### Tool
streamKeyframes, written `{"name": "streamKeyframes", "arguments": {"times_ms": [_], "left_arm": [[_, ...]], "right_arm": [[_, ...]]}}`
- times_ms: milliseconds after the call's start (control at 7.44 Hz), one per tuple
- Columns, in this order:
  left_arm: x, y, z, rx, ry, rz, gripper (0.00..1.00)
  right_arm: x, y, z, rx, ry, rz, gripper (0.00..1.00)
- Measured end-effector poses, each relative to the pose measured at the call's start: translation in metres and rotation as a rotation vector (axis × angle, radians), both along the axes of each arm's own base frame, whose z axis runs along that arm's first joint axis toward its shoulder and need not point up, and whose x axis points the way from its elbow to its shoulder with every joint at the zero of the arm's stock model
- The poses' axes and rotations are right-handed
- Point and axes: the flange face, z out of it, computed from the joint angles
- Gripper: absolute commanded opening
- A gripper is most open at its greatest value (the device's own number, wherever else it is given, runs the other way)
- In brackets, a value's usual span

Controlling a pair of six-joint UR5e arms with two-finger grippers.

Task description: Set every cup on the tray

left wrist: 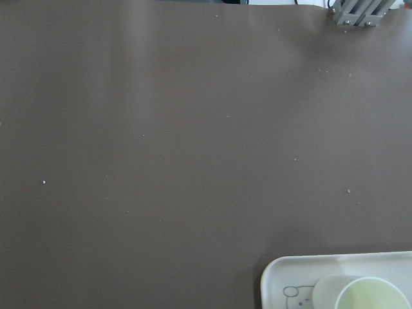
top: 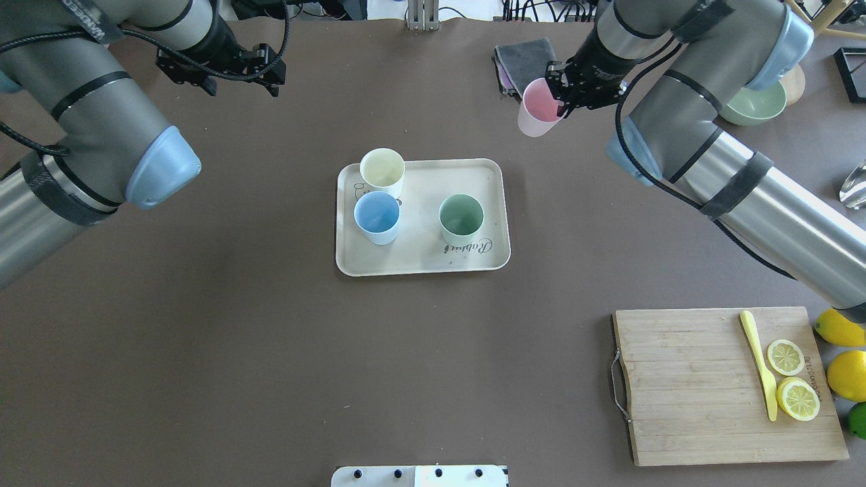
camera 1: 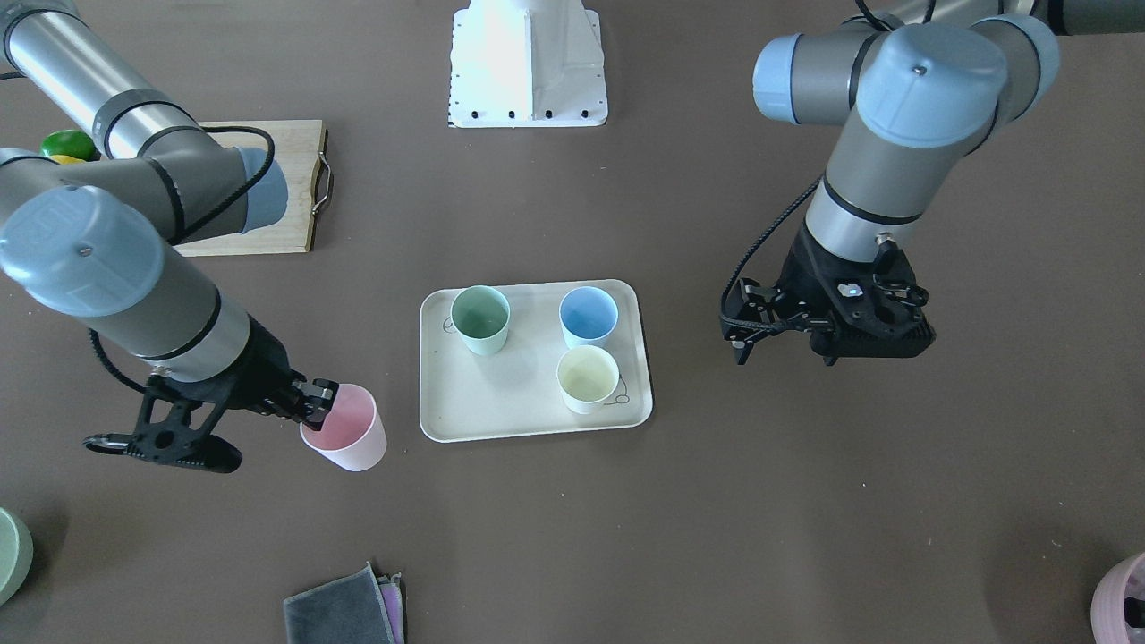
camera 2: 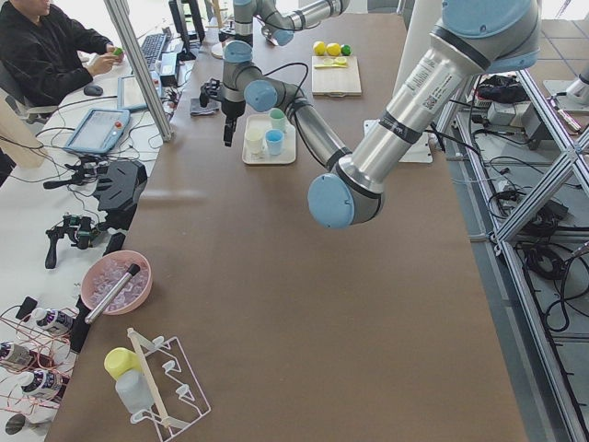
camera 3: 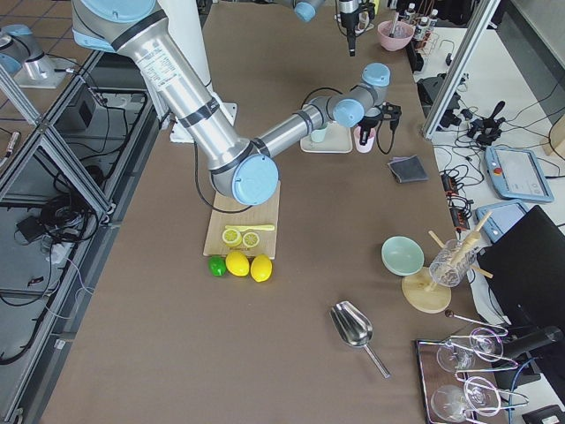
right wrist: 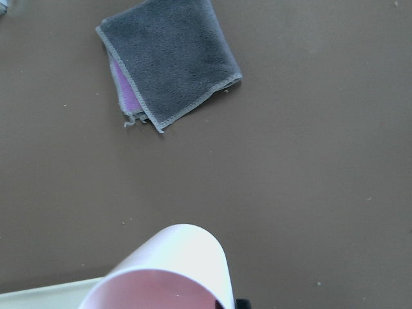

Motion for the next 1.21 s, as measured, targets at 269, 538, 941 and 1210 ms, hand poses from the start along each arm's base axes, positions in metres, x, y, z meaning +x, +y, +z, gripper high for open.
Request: {"name": "streamKeyframes", "arguments": {"times_ms": [269,538,941,1210], "left_arm": [[-0.028,-0.005,0.043,0.060,-0.017,0.027,0.98],[-0.058,-0.012,0.074,0.104,-0.056,0.045,0.98],[-0.090,-0.016,0.106,0.089,-0.089,0.025,0.98],[-0.112,-0.019,0.117,0.076,-0.098,-0.005,0.98]], "right_arm": [[-0.066,0.034,-0.027,-0.024,0.008,0.006,0.00],[-0.110,0.060,-0.037,-0.037,0.012,-0.025,0.27],[-0.131,0.055,-0.056,-0.044,0.010,-0.027,1.00],[-0.105,0.033,-0.072,-0.036,-0.012,-0.008,1.00]]}}
